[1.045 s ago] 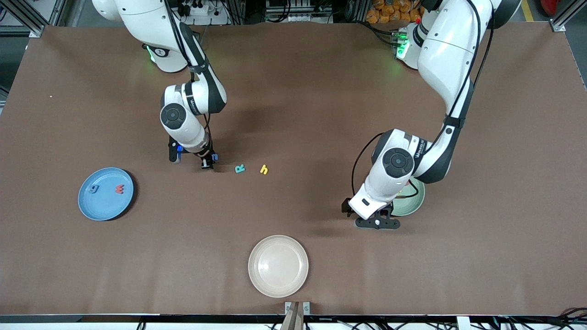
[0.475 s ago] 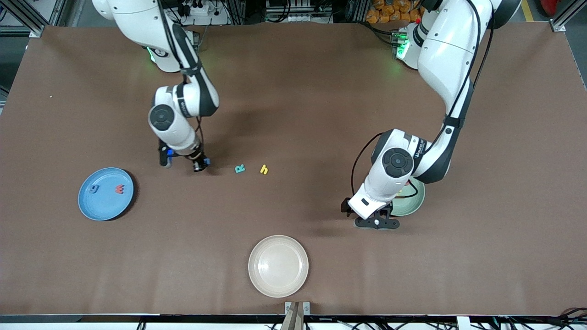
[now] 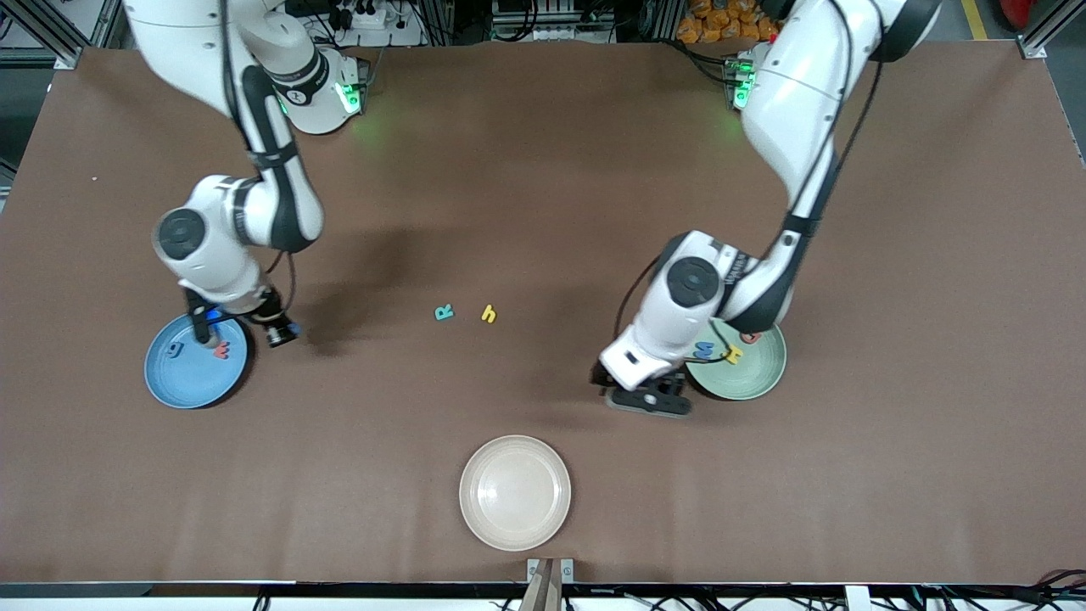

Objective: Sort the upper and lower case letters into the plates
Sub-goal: 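Carry the E to the blue plate while the left gripper returns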

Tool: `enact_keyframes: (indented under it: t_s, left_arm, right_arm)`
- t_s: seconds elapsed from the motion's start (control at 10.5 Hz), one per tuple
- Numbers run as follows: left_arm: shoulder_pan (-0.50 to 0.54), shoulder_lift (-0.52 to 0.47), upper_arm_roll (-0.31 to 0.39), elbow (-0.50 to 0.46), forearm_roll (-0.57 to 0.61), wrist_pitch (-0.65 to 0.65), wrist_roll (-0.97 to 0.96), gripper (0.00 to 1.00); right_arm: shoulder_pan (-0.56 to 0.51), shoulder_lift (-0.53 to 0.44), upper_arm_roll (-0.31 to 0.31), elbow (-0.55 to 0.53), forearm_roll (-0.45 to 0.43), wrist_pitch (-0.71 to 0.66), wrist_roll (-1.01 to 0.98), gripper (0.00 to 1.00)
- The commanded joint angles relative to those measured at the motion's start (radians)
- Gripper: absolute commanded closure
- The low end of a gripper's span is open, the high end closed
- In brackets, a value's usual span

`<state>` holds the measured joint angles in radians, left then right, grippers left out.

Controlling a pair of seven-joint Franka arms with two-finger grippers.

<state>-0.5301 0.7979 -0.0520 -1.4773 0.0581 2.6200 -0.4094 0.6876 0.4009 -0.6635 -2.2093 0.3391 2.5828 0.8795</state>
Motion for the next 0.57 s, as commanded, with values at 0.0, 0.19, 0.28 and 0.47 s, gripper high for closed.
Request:
enact_keyframes:
  t_s: [0.0, 0.19, 0.28, 0.47]
  left_arm:
    - [-0.098, 0.076, 0.011, 0.057, -0.02, 0.189, 0.0, 0.0]
    - [-0.157, 0.148, 0.012, 0.139, -0.02, 0.32, 0.003, 0.0]
    - [-0.191, 0.152, 0.017, 0.164, -0.018, 0.337, 0.007, 0.0]
    - [-0.263, 0.176, 0.033, 0.181, -0.012, 0.437, 0.017, 0.0]
  right_arm:
    - [-0.138, 0.03, 0.007, 0.138, -0.159, -0.119, -0.094, 1.0]
    - [-0.216, 0.082, 0.011, 0.192, -0.297, -0.121, -0.114, 1.0]
    - [-0.241, 0.116, 0.012, 0.213, -0.301, -0.116, -0.153, 1.0]
    - [-0.253, 0.133, 0.012, 0.224, -0.302, -0.118, -0.174, 0.7]
